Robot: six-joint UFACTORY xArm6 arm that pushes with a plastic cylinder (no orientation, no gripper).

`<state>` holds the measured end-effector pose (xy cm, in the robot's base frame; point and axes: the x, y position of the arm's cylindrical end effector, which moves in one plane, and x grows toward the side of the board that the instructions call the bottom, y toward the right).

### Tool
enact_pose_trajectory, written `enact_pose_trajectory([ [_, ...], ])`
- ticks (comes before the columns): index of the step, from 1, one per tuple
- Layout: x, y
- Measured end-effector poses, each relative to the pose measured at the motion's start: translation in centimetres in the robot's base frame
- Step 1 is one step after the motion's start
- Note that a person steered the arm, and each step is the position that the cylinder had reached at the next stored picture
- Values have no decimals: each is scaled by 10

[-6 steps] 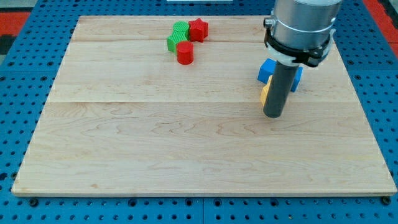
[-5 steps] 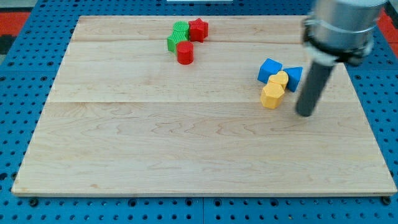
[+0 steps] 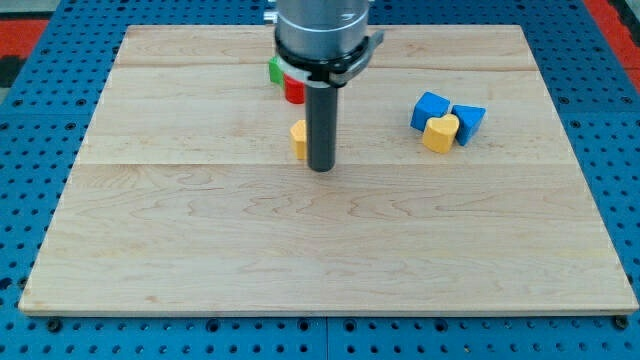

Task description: Place yellow hexagon to the bottom left of blue cube

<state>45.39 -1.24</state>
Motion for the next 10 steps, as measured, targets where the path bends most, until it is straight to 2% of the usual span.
enact_pose_trajectory([
  [1,-2,-72],
  [2,-20,-53],
  [3,-33,24],
  [4,-22,-32],
  [5,-32,-54],
  [6,-68,-38],
  [7,-73,-14],
  [9,-62,76],
  [10,-46,56],
])
